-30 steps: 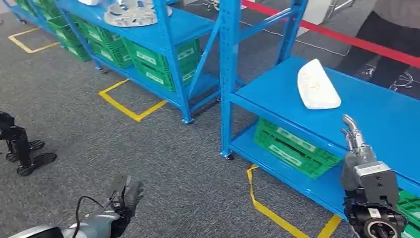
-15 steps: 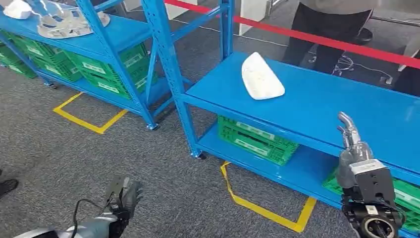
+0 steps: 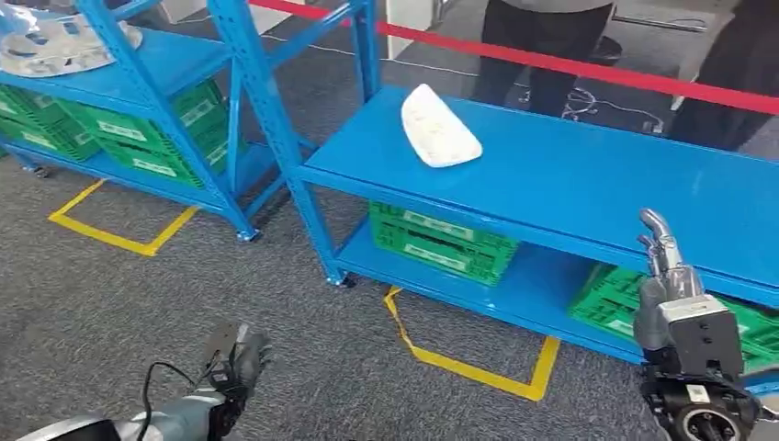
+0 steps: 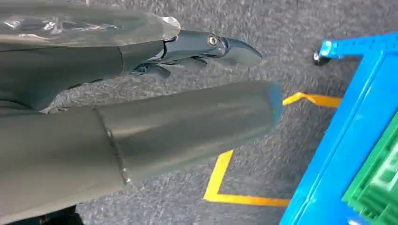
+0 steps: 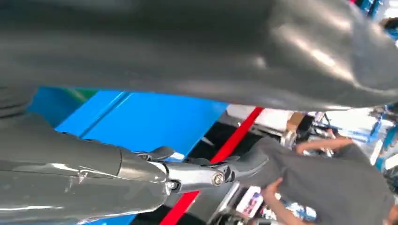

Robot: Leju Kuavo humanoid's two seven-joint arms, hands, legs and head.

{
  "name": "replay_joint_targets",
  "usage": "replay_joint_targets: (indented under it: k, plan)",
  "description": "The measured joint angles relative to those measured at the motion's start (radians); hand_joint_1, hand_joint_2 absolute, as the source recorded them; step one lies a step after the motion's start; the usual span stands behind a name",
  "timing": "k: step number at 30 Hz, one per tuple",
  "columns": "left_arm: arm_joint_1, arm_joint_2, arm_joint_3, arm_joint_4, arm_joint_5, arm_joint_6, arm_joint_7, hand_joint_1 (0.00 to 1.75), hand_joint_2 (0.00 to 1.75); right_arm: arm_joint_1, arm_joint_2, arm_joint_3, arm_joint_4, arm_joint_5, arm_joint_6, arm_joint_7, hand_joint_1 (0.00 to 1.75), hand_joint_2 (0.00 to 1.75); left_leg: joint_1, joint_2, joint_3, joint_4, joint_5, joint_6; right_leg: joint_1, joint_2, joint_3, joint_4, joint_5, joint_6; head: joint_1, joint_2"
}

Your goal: Take the parts from the cabinet and place them on the table.

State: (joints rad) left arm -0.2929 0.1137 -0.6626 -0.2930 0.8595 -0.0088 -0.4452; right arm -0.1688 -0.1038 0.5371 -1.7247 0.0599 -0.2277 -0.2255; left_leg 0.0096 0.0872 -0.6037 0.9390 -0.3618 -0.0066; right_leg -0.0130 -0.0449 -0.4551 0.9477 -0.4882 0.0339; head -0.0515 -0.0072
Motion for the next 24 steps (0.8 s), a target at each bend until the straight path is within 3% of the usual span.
replay_joint_targets:
  k: [1, 3, 4, 5, 7, 8, 9, 10, 11, 12, 13, 14, 15, 16, 18, 19, 20, 21, 23, 24]
  plan:
    - [-0.001, 0.0, 0.0, 0.0, 0.0, 0.0, 0.0, 0.0, 0.0, -0.002, 0.0, -0.001, -0.002, 0.0, 0.0, 0.0, 0.0, 0.0, -0.001, 0.005, 0.001, 0.005, 0.004, -0.006, -0.002, 0.003, -0.017, -0.004, -0.004, -0.005, 0.001, 0.0]
    - [-0.002, -0.002, 0.0, 0.0, 0.0, 0.0, 0.0, 0.0, 0.0, -0.002, 0.0, -0.002, -0.003, 0.0, 0.0, 0.0, 0.0, 0.0, 0.002, 0.021, 0.002, 0.001, 0.013, -0.019, 0.002, 0.02, -0.025, -0.002, 0.002, -0.026, -0.004, 0.0]
    - [-0.003, -0.002, 0.0, 0.0, 0.0, 0.0, 0.001, 0.0, 0.0, -0.003, 0.0, -0.002, -0.005, 0.0, 0.0, 0.0, 0.0, 0.0, 0.009, 0.004, -0.006, 0.011, -0.002, -0.027, -0.003, 0.024, -0.031, -0.007, 0.014, -0.042, 0.0, 0.0]
    - [-0.002, -0.002, 0.0, 0.0, 0.0, 0.0, 0.001, 0.0, 0.0, -0.006, 0.0, -0.002, -0.006, 0.0, 0.0, 0.0, 0.0, 0.0, 0.01, -0.035, -0.023, 0.049, -0.058, -0.031, -0.001, 0.032, -0.038, -0.007, 0.026, -0.05, -0.001, 0.0]
    - [0.0, -0.002, 0.0, 0.0, 0.0, 0.0, 0.001, 0.0, 0.0, -0.006, 0.0, -0.002, -0.008, 0.0, 0.0, 0.001, 0.0, 0.0, 0.008, -0.074, -0.074, 0.206, -0.188, -0.03, 0.003, 0.052, -0.069, -0.005, 0.053, -0.06, -0.008, 0.0]
    - [0.0, -0.001, 0.0, 0.0, 0.0, 0.0, 0.001, 0.0, 0.0, -0.005, 0.0, -0.001, -0.008, 0.001, 0.0, 0.001, 0.0, 0.0, 0.007, -0.08, -0.094, 0.283, -0.224, -0.028, 0.007, 0.063, -0.085, -0.004, 0.065, -0.062, -0.011, 0.0]
    - [0.0, -0.001, 0.0, 0.0, 0.0, 0.0, 0.001, 0.0, 0.0, -0.004, 0.0, -0.002, -0.008, 0.002, 0.0, 0.001, 0.0, 0.0, 0.006, -0.081, -0.102, 0.335, -0.234, -0.025, 0.011, 0.074, -0.099, -0.004, 0.076, -0.064, -0.013, 0.0]
    - [0.001, -0.001, 0.0, 0.0, 0.0, 0.0, 0.001, 0.0, 0.0, -0.003, 0.0, -0.002, -0.008, 0.002, 0.0, 0.001, 0.0, 0.0, 0.005, -0.082, -0.089, 0.337, -0.218, -0.021, 0.014, 0.085, -0.111, -0.003, 0.085, -0.065, -0.013, 0.0]
    - [0.0, -0.002, 0.0, 0.0, 0.0, 0.0, 0.001, 0.0, 0.0, -0.003, 0.0, -0.001, -0.008, 0.003, 0.0, 0.001, 0.0, 0.0, 0.003, -0.082, -0.054, 0.295, -0.186, -0.012, 0.017, 0.097, -0.123, -0.003, 0.096, -0.065, -0.014, 0.0]
    - [-0.001, -0.002, 0.0, 0.0, 0.001, 0.0, 0.001, 0.0, 0.0, -0.003, 0.0, -0.001, -0.008, 0.004, 0.0, 0.001, 0.0, 0.0, -0.003, -0.089, 0.001, 0.215, -0.15, -0.001, 0.021, 0.109, -0.135, -0.003, 0.106, -0.064, -0.014, 0.0]
    - [-0.003, 0.0, 0.0, 0.0, 0.003, 0.0, 0.001, 0.0, 0.0, -0.004, 0.0, -0.001, -0.011, 0.005, 0.0, 0.003, 0.0, 0.0, -0.008, -0.113, 0.066, 0.115, -0.125, 0.016, 0.022, 0.119, -0.144, -0.003, 0.117, -0.064, -0.016, 0.0]
    - [-0.005, 0.007, 0.0, 0.0, 0.004, 0.0, 0.0, 0.0, 0.0, -0.005, 0.0, -0.001, -0.013, 0.007, 0.0, 0.005, 0.0, 0.0, -0.014, -0.162, 0.128, 0.027, -0.129, 0.032, 0.02, 0.127, -0.149, -0.002, 0.125, -0.061, -0.014, 0.0]
    - [-0.006, 0.006, 0.0, 0.0, 0.004, 0.0, -0.004, 0.0, 0.0, -0.007, 0.0, -0.001, -0.013, 0.008, 0.0, 0.009, 0.0, 0.0, -0.015, -0.162, 0.151, -0.027, -0.137, 0.034, 0.024, 0.138, -0.155, -0.002, 0.132, -0.057, -0.017, 0.0]
    - [-0.007, 0.008, 0.0, 0.0, 0.005, 0.0, -0.005, 0.0, 0.0, -0.007, 0.0, 0.0, -0.014, 0.009, 0.0, 0.011, 0.0, 0.0, -0.017, -0.152, 0.149, -0.021, -0.131, 0.028, 0.02, 0.144, -0.156, -0.006, 0.142, -0.05, -0.016, 0.0]
    - [-0.009, 0.007, 0.0, 0.0, 0.006, 0.002, -0.007, 0.0, 0.0, -0.005, 0.0, 0.001, -0.015, 0.01, -0.001, 0.017, 0.0, 0.0, -0.025, -0.133, 0.147, -0.031, -0.125, 0.037, 0.015, 0.165, -0.159, -0.012, 0.152, -0.036, -0.018, 0.0]
    - [-0.008, 0.0, 0.0, 0.0, 0.004, 0.002, -0.008, 0.0, 0.0, -0.006, -0.001, 0.0, -0.016, 0.01, -0.002, 0.018, 0.0, 0.0, -0.006, -0.118, 0.145, -0.048, -0.107, 0.042, 0.018, 0.166, -0.168, -0.01, 0.156, -0.032, -0.014, 0.0]
    - [-0.01, 0.003, 0.0, 0.0, 0.003, 0.003, -0.008, 0.0, 0.0, -0.004, -0.002, -0.001, -0.017, 0.01, -0.005, 0.018, 0.0, 0.0, -0.011, -0.108, 0.143, -0.052, -0.097, 0.042, 0.022, 0.123, -0.181, 0.013, 0.119, -0.031, -0.012, 0.0]
    - [-0.01, 0.002, 0.0, 0.0, 0.003, 0.004, -0.009, 0.0, 0.0, -0.006, -0.002, -0.001, -0.018, 0.01, -0.006, 0.019, 0.0, 0.0, -0.01, -0.099, 0.134, -0.053, -0.089, 0.052, 0.019, 0.085, -0.2, 0.069, 0.053, -0.023, -0.001, 0.0]
    - [-0.003, 0.001, 0.0, 0.0, 0.003, 0.006, -0.01, 0.0, 0.0, -0.004, -0.002, -0.001, -0.019, 0.01, -0.006, 0.019, 0.0, 0.0, -0.01, -0.075, 0.117, -0.052, -0.076, 0.047, 0.008, 0.06, -0.245, 0.224, -0.051, -0.008, 0.004, 0.0]
    - [0.0, 0.001, 0.0, 0.0, 0.003, 0.007, -0.009, 0.0, 0.0, -0.004, -0.002, 0.001, -0.019, 0.01, -0.006, 0.019, 0.0, 0.0, -0.009, -0.064, 0.107, -0.051, -0.07, 0.043, 0.0, 0.055, -0.259, 0.292, -0.064, -0.001, 0.004, 0.0]
